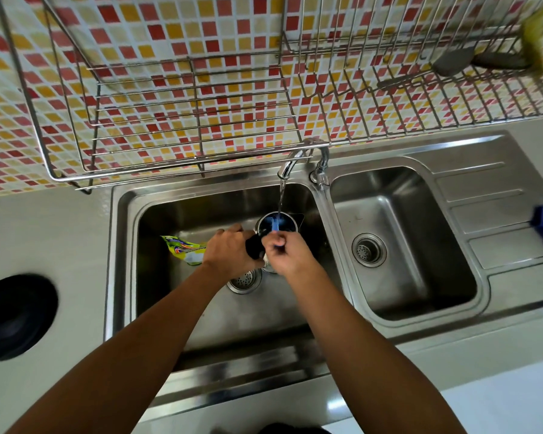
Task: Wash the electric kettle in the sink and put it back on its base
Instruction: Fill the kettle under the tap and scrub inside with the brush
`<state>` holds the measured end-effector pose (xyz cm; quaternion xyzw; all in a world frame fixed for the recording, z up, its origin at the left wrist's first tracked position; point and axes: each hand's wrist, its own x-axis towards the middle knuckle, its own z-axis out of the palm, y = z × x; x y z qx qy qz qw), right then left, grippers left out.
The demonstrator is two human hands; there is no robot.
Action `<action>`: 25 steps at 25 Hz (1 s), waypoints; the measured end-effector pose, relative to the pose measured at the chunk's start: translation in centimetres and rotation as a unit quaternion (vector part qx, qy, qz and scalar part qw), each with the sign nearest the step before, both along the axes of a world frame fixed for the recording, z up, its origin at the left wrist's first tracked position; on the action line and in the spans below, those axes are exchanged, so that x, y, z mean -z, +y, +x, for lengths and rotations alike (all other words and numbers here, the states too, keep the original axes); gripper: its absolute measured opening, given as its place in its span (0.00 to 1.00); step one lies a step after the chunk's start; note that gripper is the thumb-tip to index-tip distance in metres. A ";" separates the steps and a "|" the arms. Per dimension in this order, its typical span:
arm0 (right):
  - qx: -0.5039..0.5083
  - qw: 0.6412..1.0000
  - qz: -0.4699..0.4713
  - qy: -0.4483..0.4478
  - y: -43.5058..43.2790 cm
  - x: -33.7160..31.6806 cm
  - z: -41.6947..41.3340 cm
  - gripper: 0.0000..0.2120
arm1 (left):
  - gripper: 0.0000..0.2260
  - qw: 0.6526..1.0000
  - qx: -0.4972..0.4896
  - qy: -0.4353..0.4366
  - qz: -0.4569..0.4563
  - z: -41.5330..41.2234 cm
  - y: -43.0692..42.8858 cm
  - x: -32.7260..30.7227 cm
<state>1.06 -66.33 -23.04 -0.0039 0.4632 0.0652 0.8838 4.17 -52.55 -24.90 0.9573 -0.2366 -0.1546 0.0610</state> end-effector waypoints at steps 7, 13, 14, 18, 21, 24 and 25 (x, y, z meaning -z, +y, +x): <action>-0.594 0.671 -0.443 0.024 -4.9 -1.3 0.4 0.05 | 0.28 1.000 -0.003 0.000 -0.005 0.2 0.2 0.3; -0.699 0.034 -0.707 -0.103 -3.2 -0.4 3.7 0.14 | 0.26 1.000 -0.001 -0.013 0.018 0.0 -0.3 0.1; -0.685 -0.014 -0.723 -0.091 -2.9 -0.5 3.7 0.14 | 0.26 1.000 -0.002 -0.015 0.018 0.0 -0.3 0.2; -0.727 -0.016 -0.686 -0.032 -2.8 -0.6 4.3 0.17 | 0.25 1.000 -0.005 -0.021 0.009 -0.2 -0.3 0.3; -0.776 0.067 -0.624 -0.064 -2.4 0.0 4.5 0.14 | 0.25 1.000 -0.011 -0.016 0.007 -0.3 -0.4 0.3; -0.742 0.162 -0.645 -0.081 -1.9 0.7 3.8 0.12 | 0.26 1.000 -0.018 -0.017 0.011 -0.4 -0.4 0.6; -0.721 0.167 -0.668 -0.074 -2.0 0.9 3.3 0.12 | 0.26 1.000 -0.017 -0.018 0.013 -0.4 -0.5 0.6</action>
